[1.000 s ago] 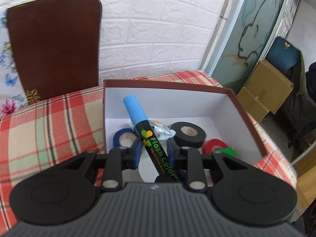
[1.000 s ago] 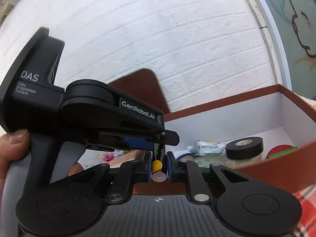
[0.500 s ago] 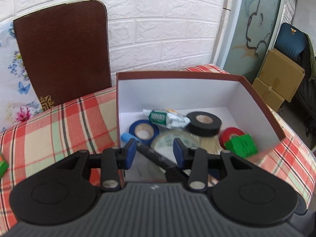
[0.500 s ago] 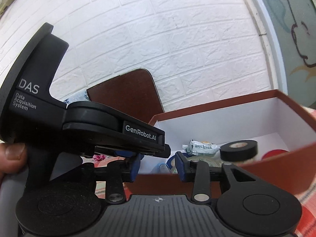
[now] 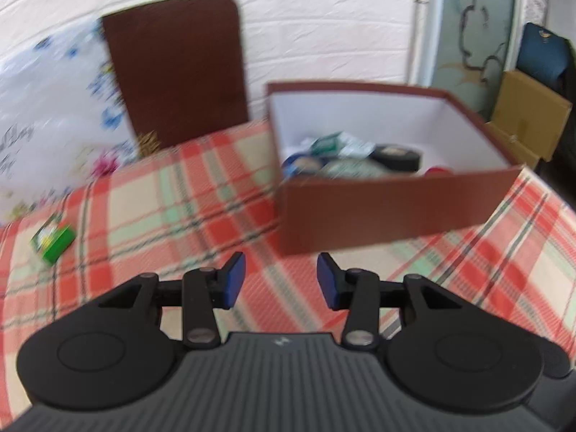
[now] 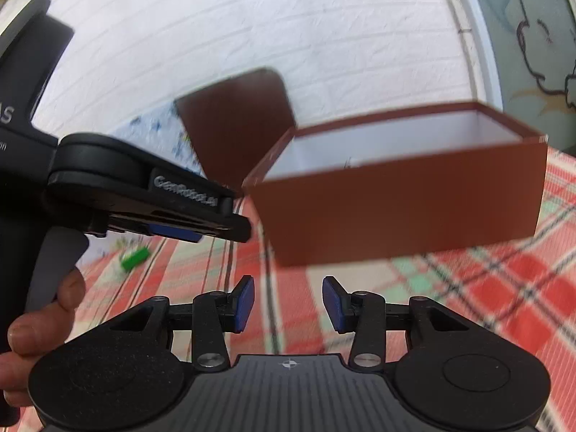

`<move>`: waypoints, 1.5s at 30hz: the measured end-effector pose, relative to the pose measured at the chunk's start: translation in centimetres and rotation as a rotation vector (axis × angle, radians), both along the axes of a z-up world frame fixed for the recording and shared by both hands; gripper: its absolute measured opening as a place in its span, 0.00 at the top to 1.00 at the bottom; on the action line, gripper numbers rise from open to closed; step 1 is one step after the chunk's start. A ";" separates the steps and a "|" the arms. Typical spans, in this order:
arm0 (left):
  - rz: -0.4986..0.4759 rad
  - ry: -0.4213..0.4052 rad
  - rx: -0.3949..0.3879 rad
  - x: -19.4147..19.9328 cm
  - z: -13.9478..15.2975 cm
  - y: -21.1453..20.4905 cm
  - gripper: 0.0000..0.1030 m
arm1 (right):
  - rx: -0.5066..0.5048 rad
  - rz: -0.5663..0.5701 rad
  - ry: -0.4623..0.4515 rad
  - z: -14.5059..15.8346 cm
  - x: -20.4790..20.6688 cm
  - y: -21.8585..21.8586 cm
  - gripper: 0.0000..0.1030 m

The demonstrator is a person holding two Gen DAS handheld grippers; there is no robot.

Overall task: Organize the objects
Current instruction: 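Withdraw both open tools from the brown box toward the green packet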

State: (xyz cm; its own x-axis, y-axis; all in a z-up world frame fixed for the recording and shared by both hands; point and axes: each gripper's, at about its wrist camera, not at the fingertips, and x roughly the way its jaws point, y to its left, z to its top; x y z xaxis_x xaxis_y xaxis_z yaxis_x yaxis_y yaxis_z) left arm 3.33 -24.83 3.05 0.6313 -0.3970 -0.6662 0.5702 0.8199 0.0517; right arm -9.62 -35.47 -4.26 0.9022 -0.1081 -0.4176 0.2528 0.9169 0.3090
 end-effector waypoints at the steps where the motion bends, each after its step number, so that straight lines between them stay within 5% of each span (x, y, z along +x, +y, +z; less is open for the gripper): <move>1: 0.014 -0.001 0.012 0.0 -0.5 0.7 0.55 | -0.003 0.012 0.012 -0.2 0.0 0.4 0.61; 12: 0.214 0.015 0.084 2.4 -4.8 9.7 0.55 | -0.063 0.176 0.145 -1.8 1.8 6.0 0.61; 22: 0.349 0.031 0.000 5.7 -6.9 18.5 0.47 | -0.271 0.268 0.200 -2.1 5.6 12.0 0.48; 30: 0.587 -0.111 -0.051 8.9 -8.4 28.9 0.29 | -0.306 0.396 0.157 -1.7 14.7 15.6 0.47; 32: 0.615 -0.102 -0.151 9.0 -8.4 30.5 0.30 | -0.310 0.424 0.133 -1.4 17.7 16.5 0.36; 36: 0.605 -0.145 -0.096 8.8 -8.6 29.2 0.30 | -0.356 0.441 0.061 -0.9 22.6 18.1 0.15; 41: 0.605 -0.133 -0.135 8.9 -8.5 29.6 0.29 | -0.470 0.466 0.111 -1.2 28.3 20.1 0.13; 45: 0.605 -0.132 -0.140 9.0 -8.7 29.8 0.29 | -0.460 0.433 0.146 -1.4 31.7 20.0 0.11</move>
